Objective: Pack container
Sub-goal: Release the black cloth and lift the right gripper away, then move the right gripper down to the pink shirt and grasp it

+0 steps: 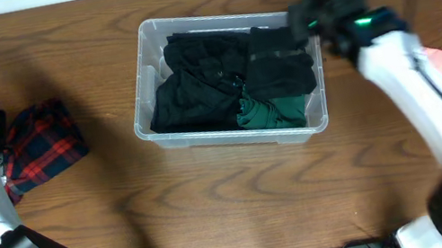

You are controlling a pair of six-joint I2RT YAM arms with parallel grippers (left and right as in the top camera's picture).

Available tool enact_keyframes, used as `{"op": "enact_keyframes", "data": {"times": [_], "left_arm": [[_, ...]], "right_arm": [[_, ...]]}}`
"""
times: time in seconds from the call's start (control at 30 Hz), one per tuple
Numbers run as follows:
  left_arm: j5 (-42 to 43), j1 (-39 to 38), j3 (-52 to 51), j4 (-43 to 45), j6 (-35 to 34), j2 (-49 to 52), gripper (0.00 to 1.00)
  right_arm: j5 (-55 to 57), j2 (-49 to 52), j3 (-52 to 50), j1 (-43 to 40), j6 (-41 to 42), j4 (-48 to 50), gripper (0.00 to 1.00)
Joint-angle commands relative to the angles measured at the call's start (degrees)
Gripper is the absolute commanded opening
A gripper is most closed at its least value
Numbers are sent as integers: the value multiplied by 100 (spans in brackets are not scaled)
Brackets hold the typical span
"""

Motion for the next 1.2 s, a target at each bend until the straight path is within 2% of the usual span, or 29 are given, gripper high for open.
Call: {"op": "enact_keyframes", "data": {"times": [0.0, 0.13, 0.3, 0.4, 0.77, 1.0, 1.17], "left_arm": [[-90, 28, 0, 2, -7, 48, 98], [-90, 28, 0, 2, -7, 48, 98], [-90, 28, 0, 2, -7, 48, 98], [-90, 28, 0, 2, -7, 48, 98], [-90, 28, 0, 2, -7, 48, 98], [-90, 28, 0, 2, -7, 48, 98], [-90, 28, 0, 2, -7, 48, 98]], "right_arm": [[107, -632, 136, -793, 431, -442, 2], [105, -992, 136, -1843, 503, -1272, 9], [103, -994, 76, -3294, 592, -2181, 43], [-28, -863, -66, -3915, 680, -2406, 54], [15, 140, -686, -4874, 673, -2151, 94], [-544, 942, -686, -5731, 647, -2057, 97], [-918, 1493, -704, -6052, 334, -1996, 97]]}}
